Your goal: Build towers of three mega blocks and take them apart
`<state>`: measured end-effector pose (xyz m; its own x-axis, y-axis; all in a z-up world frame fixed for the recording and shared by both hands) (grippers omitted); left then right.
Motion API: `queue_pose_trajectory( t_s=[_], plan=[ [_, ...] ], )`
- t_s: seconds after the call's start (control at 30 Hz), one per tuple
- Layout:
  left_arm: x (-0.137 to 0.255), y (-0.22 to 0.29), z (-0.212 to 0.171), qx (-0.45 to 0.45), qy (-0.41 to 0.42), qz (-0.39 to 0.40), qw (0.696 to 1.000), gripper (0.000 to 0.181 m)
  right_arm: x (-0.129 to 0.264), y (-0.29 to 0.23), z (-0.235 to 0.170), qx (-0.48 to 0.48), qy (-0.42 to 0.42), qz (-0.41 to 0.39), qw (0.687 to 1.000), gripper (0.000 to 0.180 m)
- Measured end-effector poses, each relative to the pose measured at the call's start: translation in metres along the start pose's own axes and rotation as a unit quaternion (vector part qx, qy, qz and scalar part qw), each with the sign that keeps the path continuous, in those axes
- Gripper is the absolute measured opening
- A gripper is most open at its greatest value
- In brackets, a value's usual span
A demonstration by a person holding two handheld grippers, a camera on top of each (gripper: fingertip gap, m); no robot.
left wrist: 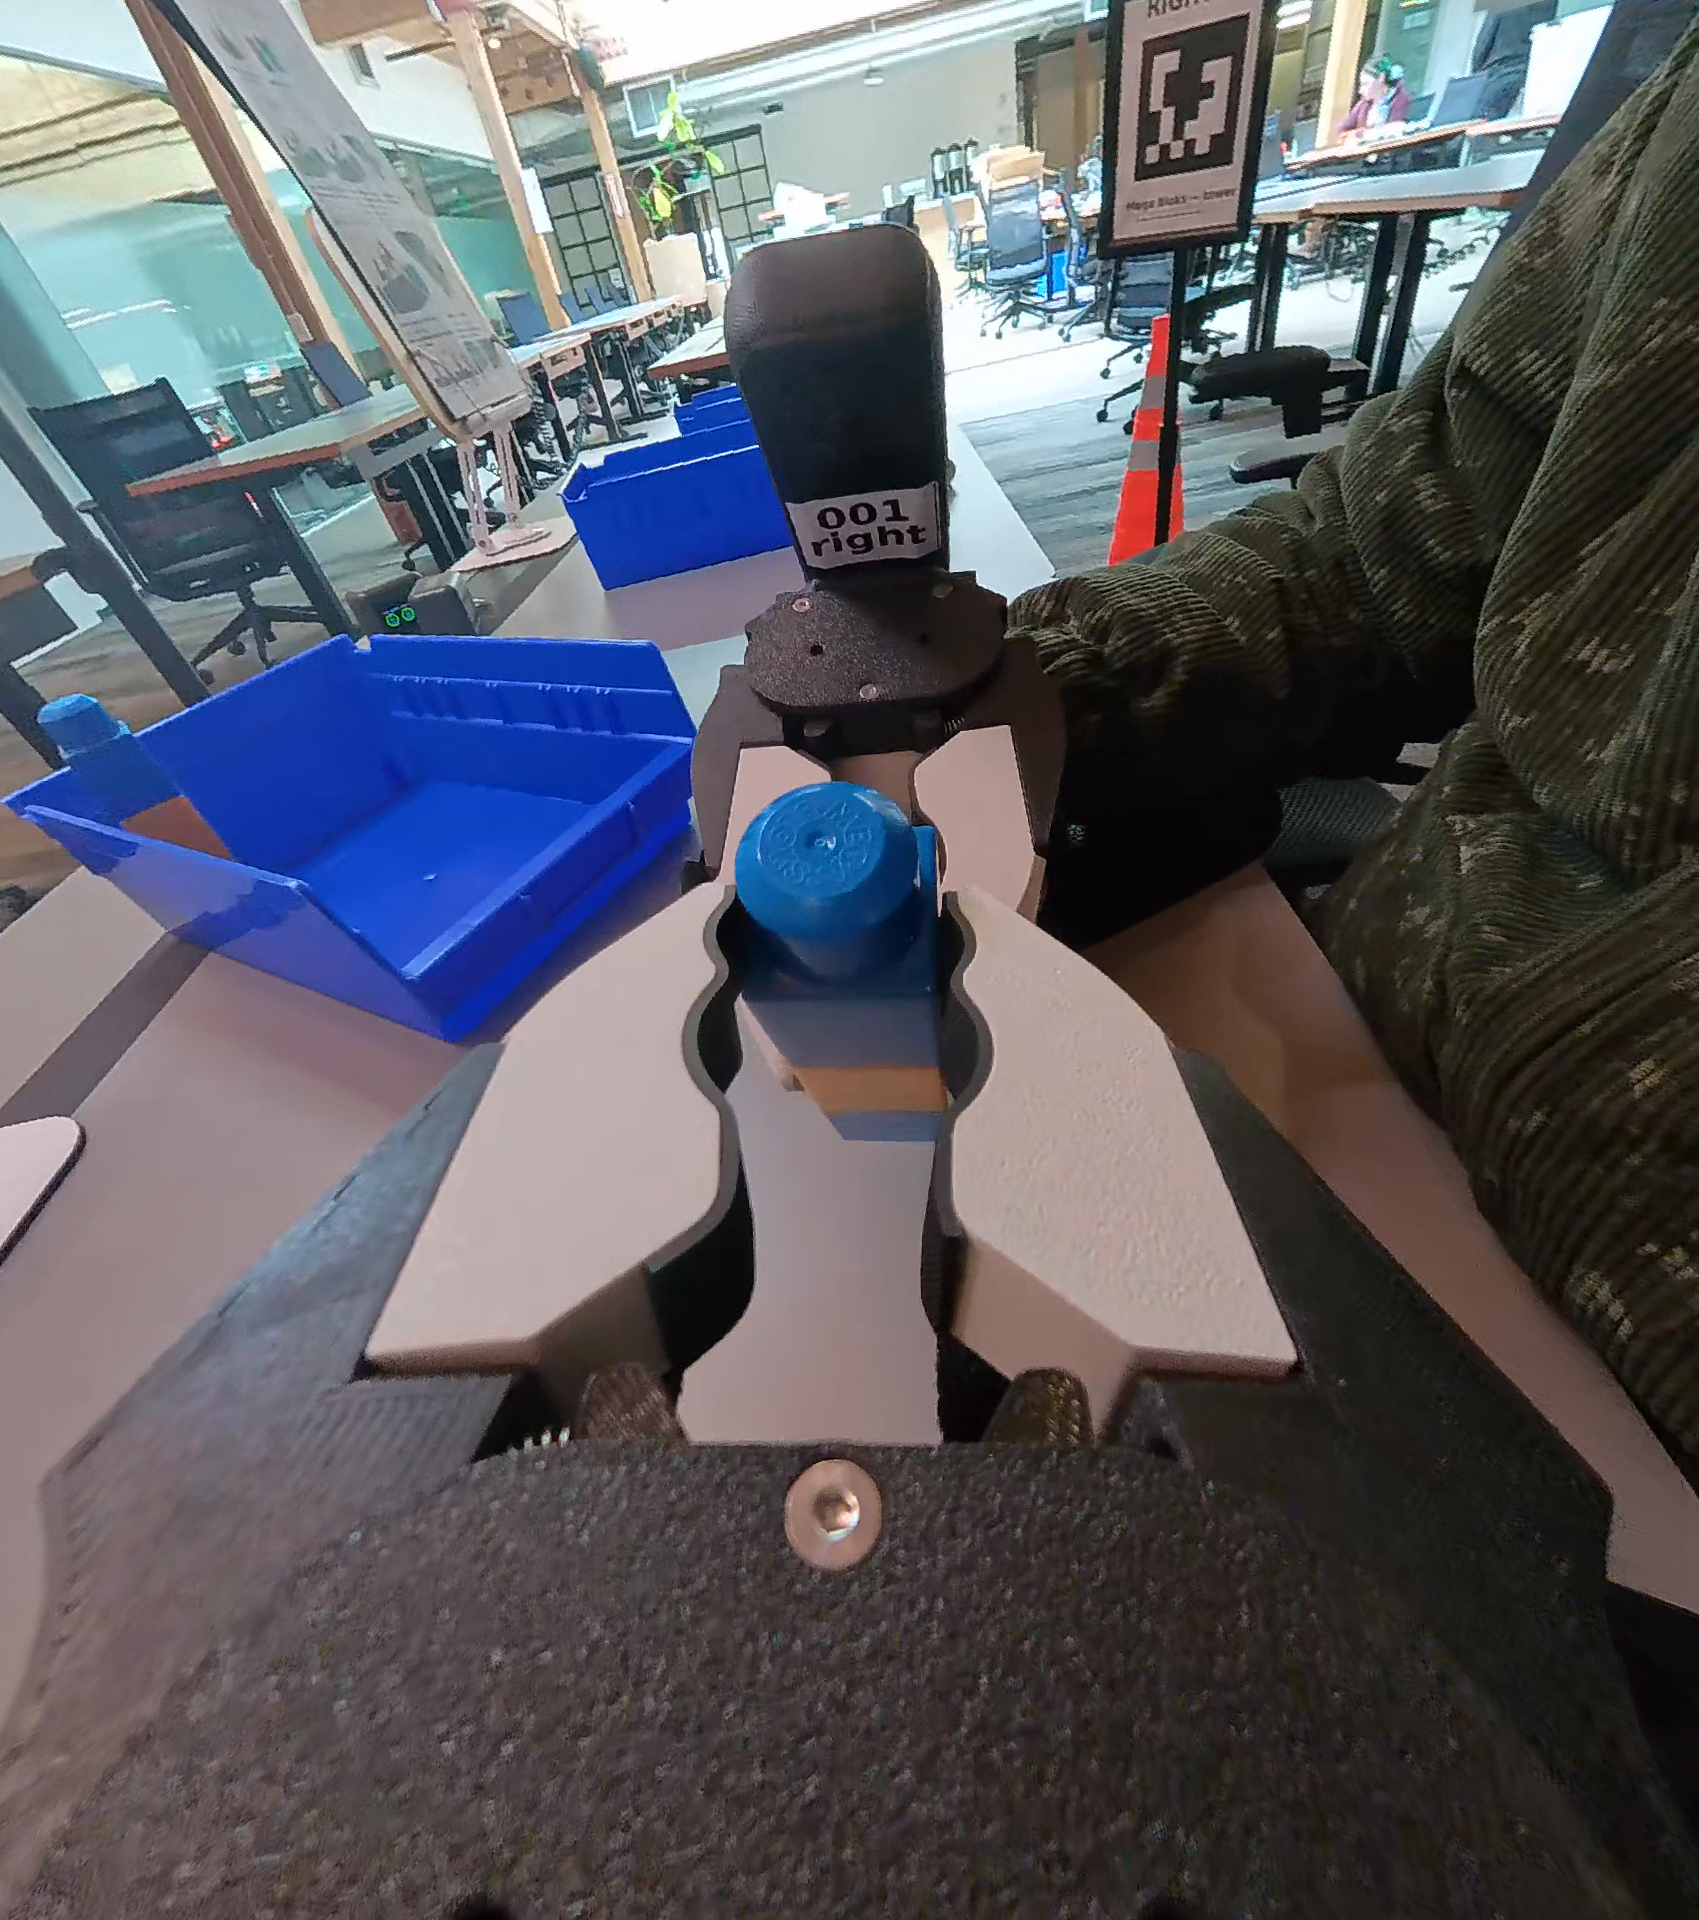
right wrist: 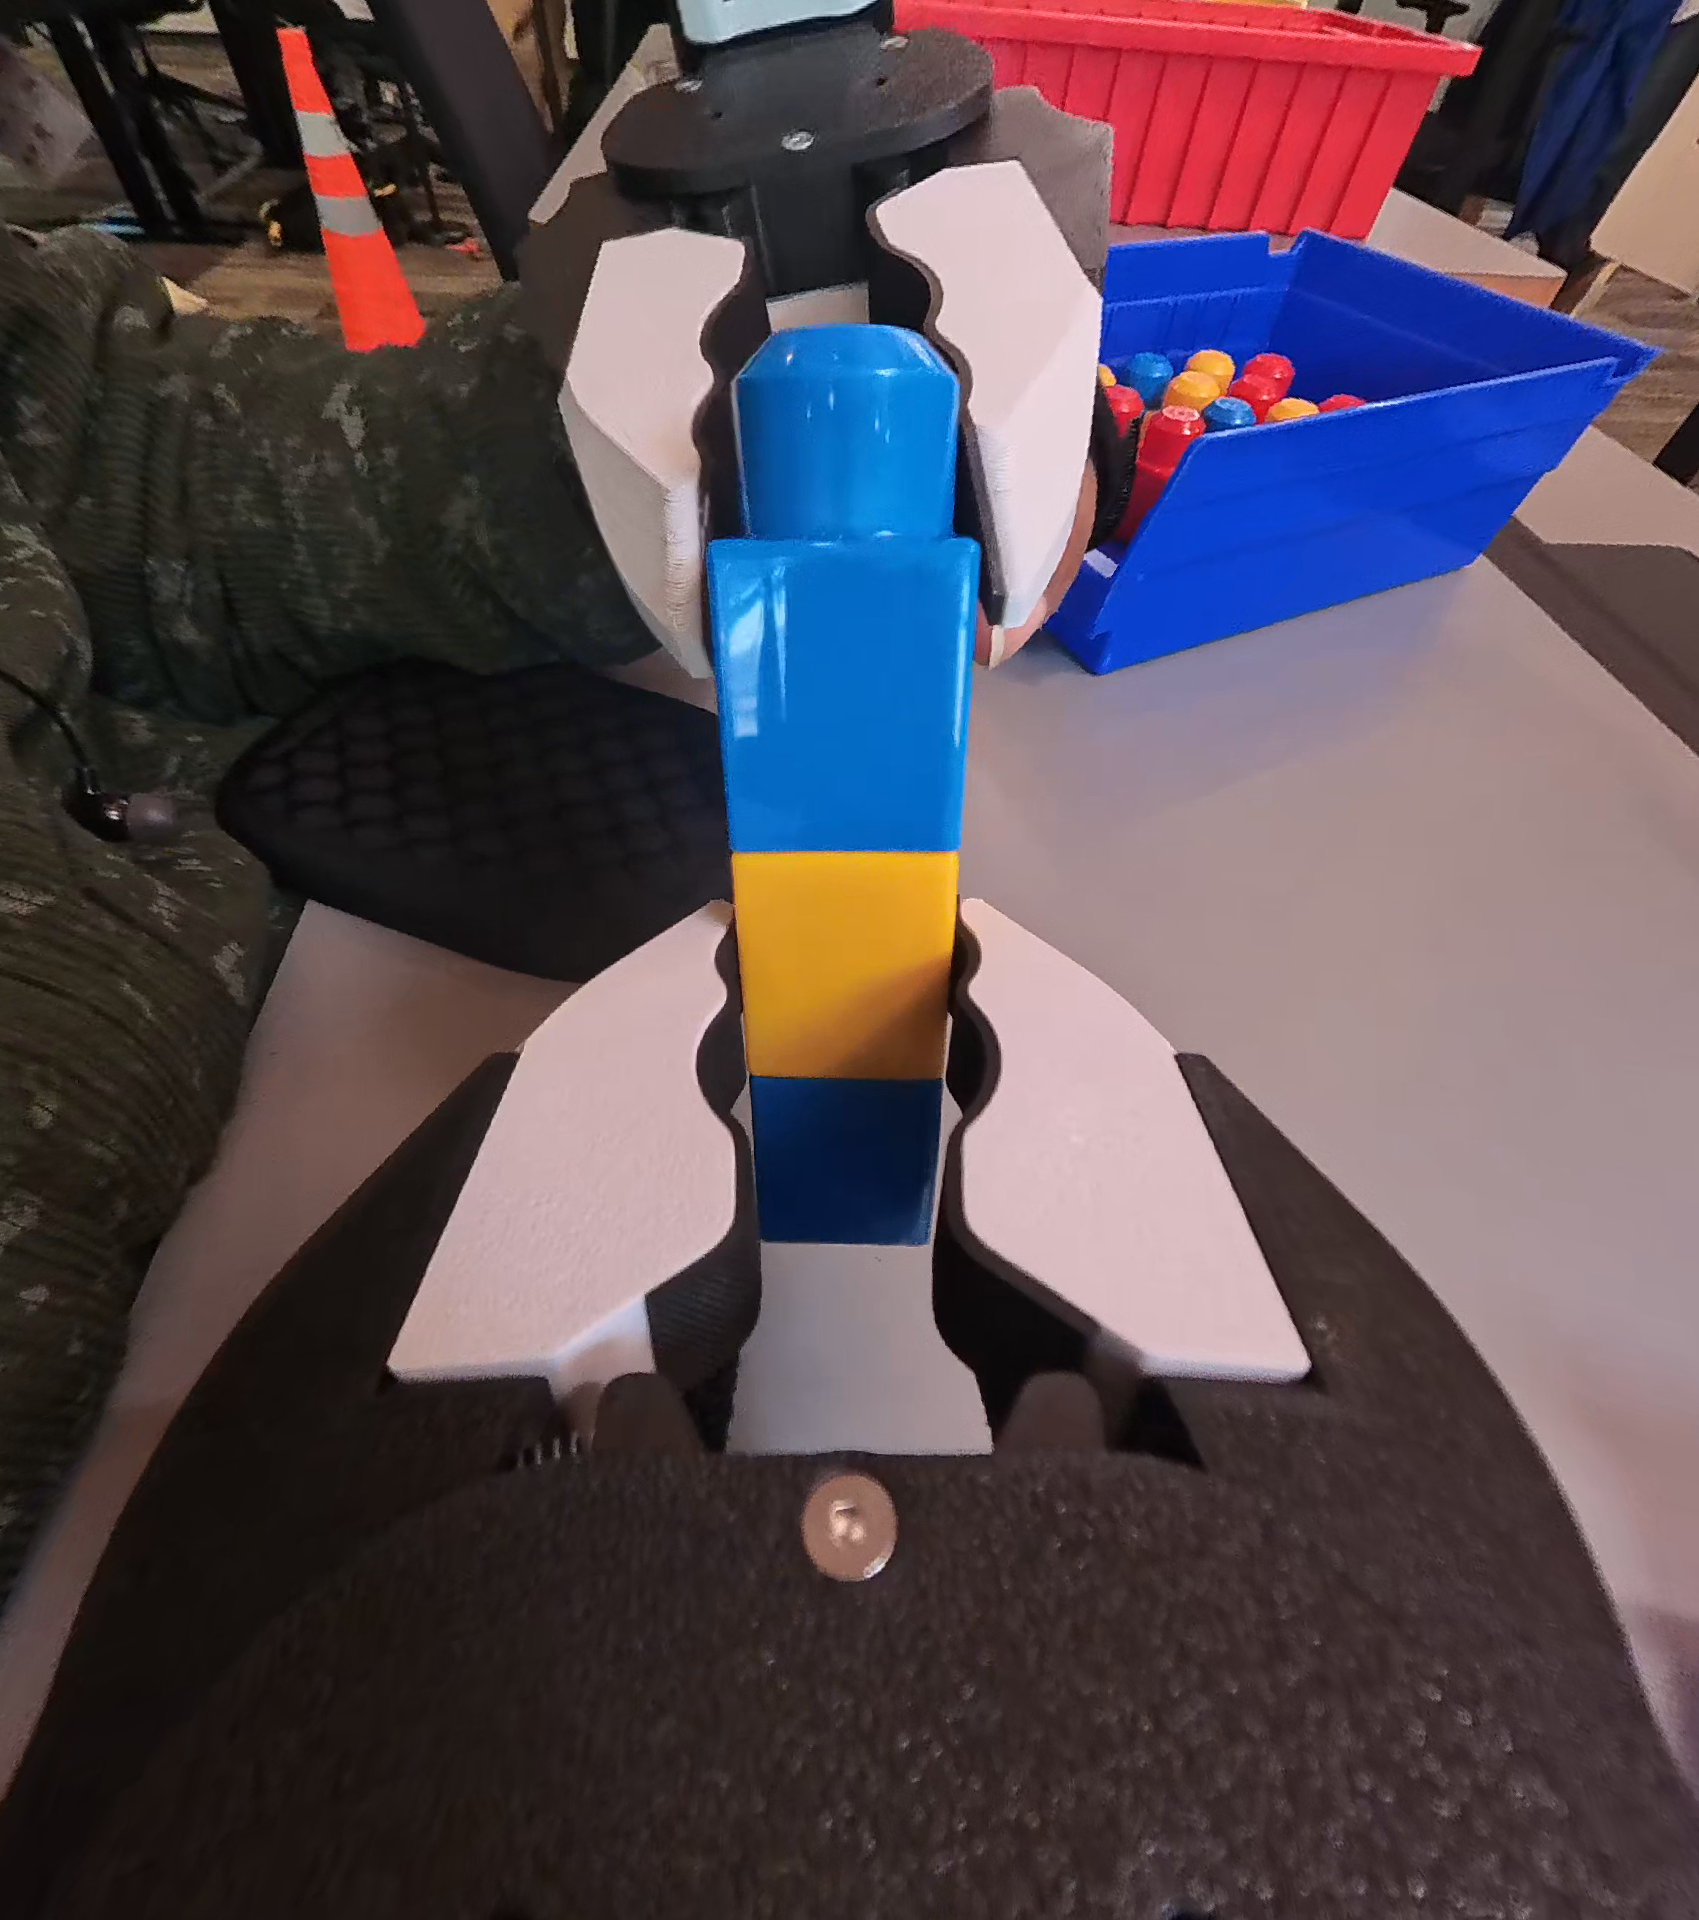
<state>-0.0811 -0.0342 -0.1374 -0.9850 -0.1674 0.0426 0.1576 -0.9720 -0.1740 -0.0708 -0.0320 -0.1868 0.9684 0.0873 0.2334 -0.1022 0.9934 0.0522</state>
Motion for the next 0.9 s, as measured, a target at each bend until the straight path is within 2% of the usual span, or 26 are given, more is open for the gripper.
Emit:
queue_pose_trajectory(
  t_s=[0.17,0.27,0.37,0.47,0.67,0.77,0.9],
  plan=[
    [-0.002,-0.006,0.008,0.015,0.036,0.023,0.999,0.036,0.003,0.002,0.006,-0.018,0.021,0.006,1.000,0.036],
    [-0.004,-0.009,0.009,0.041,0.051,0.027,0.997,0.052,0.008,0.003,0.020,-0.013,0.060,0.005,0.998,0.036],
    [-0.009,-0.007,0.001,0.065,0.052,0.018,0.996,0.047,0.015,0.004,0.031,-0.014,0.102,0.006,0.995,0.036],
    [-0.017,-0.001,-0.002,0.074,0.049,0.010,0.996,0.040,0.013,0.003,0.027,-0.009,0.098,0.009,0.995,0.036],
    [-0.015,-0.011,-0.013,0.063,-0.009,0.045,0.997,0.036,0.009,0.010,0.016,-0.020,0.060,-0.003,0.998,0.040],
    [-0.006,-0.022,-0.031,0.036,-0.091,0.082,0.992,0.036,0.027,0.027,0.020,-0.006,0.043,-0.040,0.998,0.054],
    [-0.010,-0.018,-0.059,-0.027,-0.207,0.092,0.974,0.036,0.043,0.028,0.046,0.026,0.042,-0.057,0.997,0.051]
  ],
)
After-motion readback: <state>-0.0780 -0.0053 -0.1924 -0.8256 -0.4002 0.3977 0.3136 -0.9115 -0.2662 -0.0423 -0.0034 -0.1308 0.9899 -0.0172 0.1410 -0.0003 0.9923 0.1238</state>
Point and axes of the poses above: each gripper's, where its closed fingertips meet, x back along the fingers, z out of its top, y = z × x across the jaws, the point moved 1 cm from there along x, back along the fingers, and after that the axes turned 6 degrees about y, right-handed, at the moved point
